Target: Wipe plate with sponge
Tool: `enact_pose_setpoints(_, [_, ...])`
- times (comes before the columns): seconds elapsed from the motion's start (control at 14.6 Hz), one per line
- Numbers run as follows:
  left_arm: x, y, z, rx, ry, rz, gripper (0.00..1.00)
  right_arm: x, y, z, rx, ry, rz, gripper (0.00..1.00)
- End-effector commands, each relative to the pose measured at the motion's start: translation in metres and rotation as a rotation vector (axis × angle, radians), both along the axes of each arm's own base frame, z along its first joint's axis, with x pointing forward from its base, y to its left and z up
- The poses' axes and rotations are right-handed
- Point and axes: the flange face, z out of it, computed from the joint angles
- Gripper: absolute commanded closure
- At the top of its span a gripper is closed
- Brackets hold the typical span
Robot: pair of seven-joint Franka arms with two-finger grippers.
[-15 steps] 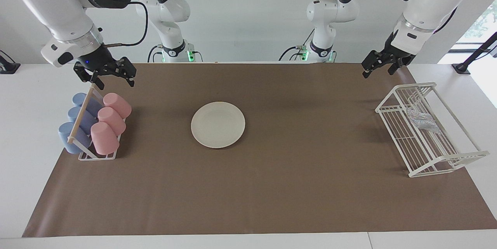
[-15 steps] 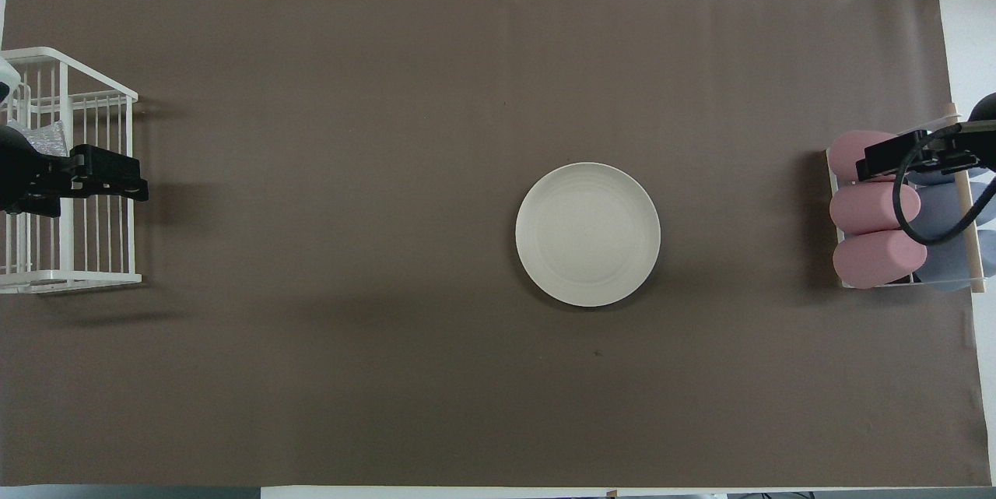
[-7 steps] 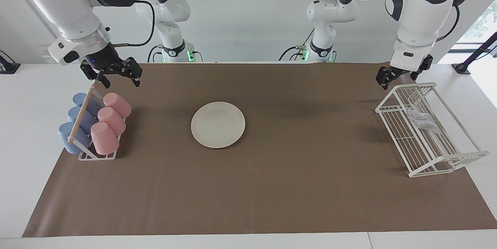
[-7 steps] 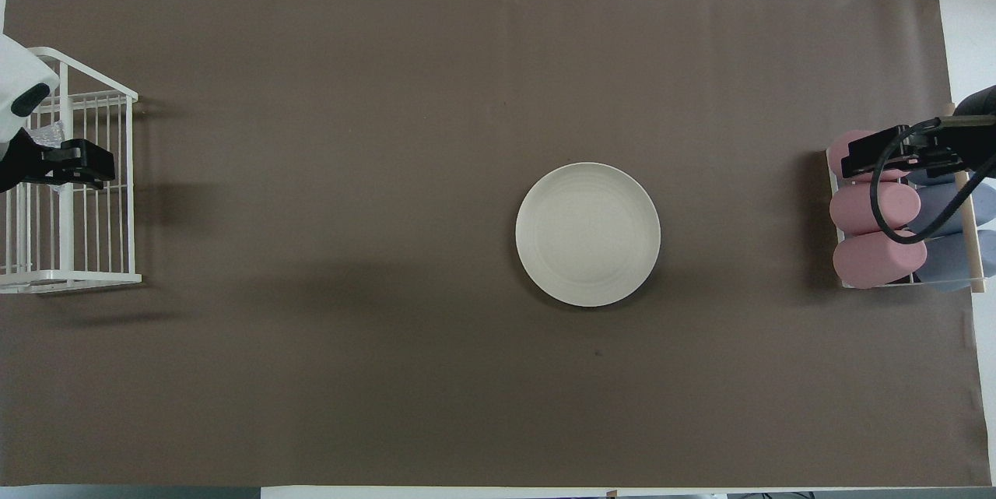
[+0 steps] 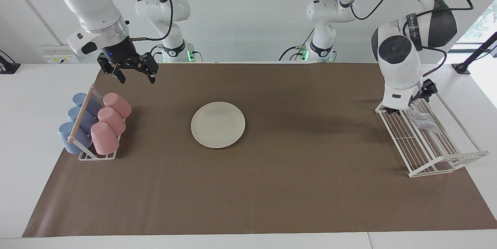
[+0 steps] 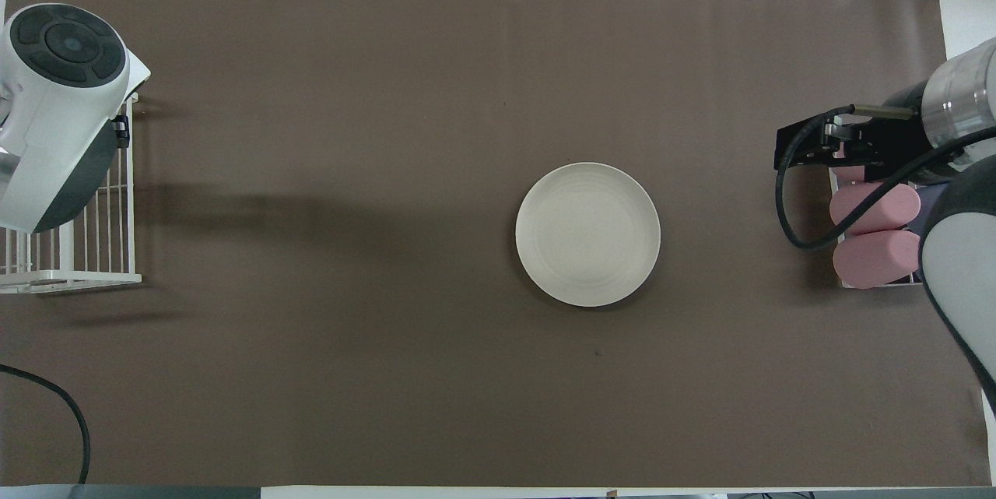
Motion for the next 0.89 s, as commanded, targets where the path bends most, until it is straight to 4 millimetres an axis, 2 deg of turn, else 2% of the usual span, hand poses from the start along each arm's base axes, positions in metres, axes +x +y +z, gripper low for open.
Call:
enact_pose_setpoints(0.0, [-0.003, 0.011, -0.026, 0.035, -0.047, 0.004, 0.0, -0.005, 0.004, 0.004, 0.008, 0.022, -0.106, 0.0])
enact_pose_setpoints(0.14, [-0.007, 0.017, -0.031, 0.048, -0.041, 0.011, 0.0, -0.009, 0.007, 0.005, 0.009, 0.043, -0.196, 0.0])
enact_pose_setpoints(0.34, [-0.015, 0.018, -0.036, 0.054, -0.035, 0.027, 0.0, -0.011, 0.035, 0.008, 0.016, 0.023, -0.255, 0.0])
enact_pose_setpoints(0.41, [-0.015, 0.018, -0.036, 0.053, -0.044, 0.036, 0.05, -0.013, 0.053, 0.007, 0.018, 0.018, -0.271, 0.0])
enact_pose_setpoints(0.55, [-0.016, 0.017, -0.036, 0.055, -0.041, 0.037, 0.3, -0.014, 0.066, 0.017, 0.031, 0.0, -0.332, 0.0])
enact_pose_setpoints(0.62, [-0.016, 0.019, -0.037, 0.057, -0.039, 0.041, 0.49, -0.015, 0.073, 0.017, 0.035, -0.001, -0.348, 0.0])
enact_pose_setpoints(0.69, [-0.016, 0.019, -0.036, 0.062, -0.037, 0.042, 0.73, -0.014, 0.076, 0.019, 0.045, -0.015, -0.361, 0.0])
enact_pose_setpoints(0.75, [-0.017, 0.02, -0.036, 0.066, -0.036, 0.046, 0.92, -0.013, 0.083, 0.018, 0.051, -0.023, -0.369, 0.0])
enact_pose_setpoints(0.82, [-0.017, 0.02, -0.036, 0.066, -0.035, 0.047, 1.0, -0.016, 0.101, 0.016, 0.05, -0.03, -0.379, 0.0])
